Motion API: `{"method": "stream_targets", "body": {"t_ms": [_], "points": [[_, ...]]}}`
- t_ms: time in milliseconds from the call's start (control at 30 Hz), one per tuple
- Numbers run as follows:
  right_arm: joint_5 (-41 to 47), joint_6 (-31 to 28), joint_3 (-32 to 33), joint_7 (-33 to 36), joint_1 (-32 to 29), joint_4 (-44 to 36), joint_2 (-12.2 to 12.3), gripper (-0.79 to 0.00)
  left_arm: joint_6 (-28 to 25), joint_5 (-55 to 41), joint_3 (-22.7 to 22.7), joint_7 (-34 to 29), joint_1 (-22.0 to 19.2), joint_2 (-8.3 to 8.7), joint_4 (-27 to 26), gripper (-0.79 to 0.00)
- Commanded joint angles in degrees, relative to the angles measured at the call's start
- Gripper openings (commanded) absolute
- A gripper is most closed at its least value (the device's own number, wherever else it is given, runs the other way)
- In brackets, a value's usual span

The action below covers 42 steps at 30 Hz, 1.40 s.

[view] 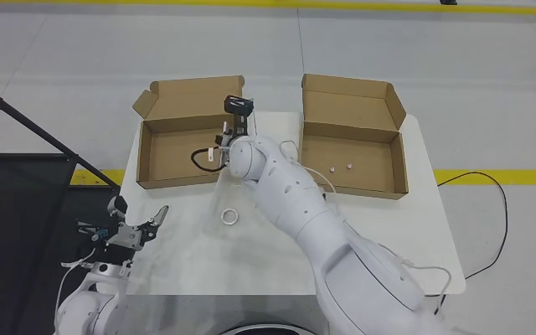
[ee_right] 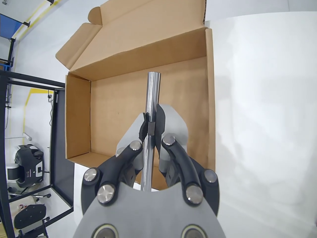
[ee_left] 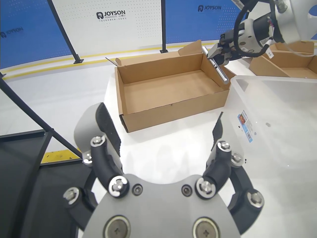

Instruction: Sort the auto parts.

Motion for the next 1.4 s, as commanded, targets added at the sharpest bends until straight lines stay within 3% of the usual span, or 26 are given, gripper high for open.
{"method": "stream_targets", "body": {"t_ms": [0, 200, 233, 267, 433, 767, 867, 967, 1100, 1367], "points": [[-0.5, 0.6, -0.1, -0.2, -0.3, 0.3, -0.2, -0.785, 0.0, 0.0, -0.1, 0.1, 0.1, -0.05, -0.1, 0.000], [-1.9, 3.4, -0.1, -1.1, -1.4, -0.2, -0.5, -0.770, -0.2, -0.1, -0.1, 0.1, 0.3, -0.21, -0.2, 0.000], [-2.1, 3.4, 0.0, -0.8, -1.5, -0.2, -0.5, -0.582, -0.3, -0.1, -0.2, 0.1, 0.3, -0.23, -0.1, 0.000], [-2.3, 3.4, 0.0, -0.5, -1.5, -0.1, -0.5, -0.517, -0.4, -0.1, -0.2, 0.1, 0.4, -0.24, -0.1, 0.000], [-3.1, 3.3, 0.3, 0.7, -1.6, 0.0, -0.5, -0.326, -0.5, 0.0, -0.3, 0.2, 0.5, -0.36, -0.1, 0.000], [-3.6, 2.1, 0.4, 1.6, -1.4, 0.0, -0.5, -0.265, -0.7, 0.1, -0.5, 0.1, 0.7, -0.57, -0.2, 0.000], [-4.6, -0.2, 0.2, 4.7, -1.0, 0.3, -0.3, -0.105, -0.7, 0.2, -0.5, 0.2, 0.7, -0.64, -0.2, 0.000], [-3.6, -2.8, 1.0, 7.5, -0.6, 0.9, -0.2, -0.092, -0.7, 0.4, -0.5, 0.1, 0.7, -0.70, -0.2, 0.000], [-2.5, -6.9, 1.5, 11.2, 0.0, 1.9, -0.1, 0.000, -0.6, 0.3, -0.5, 0.3, 0.7, -0.81, -0.2, 0.000], [-1.0, -14.4, 2.6, 16.0, 0.5, 2.8, 0.1, 0.000, -0.6, 0.5, 0.1, -0.1, 0.3, -1.00, 0.1, 0.000]]}}
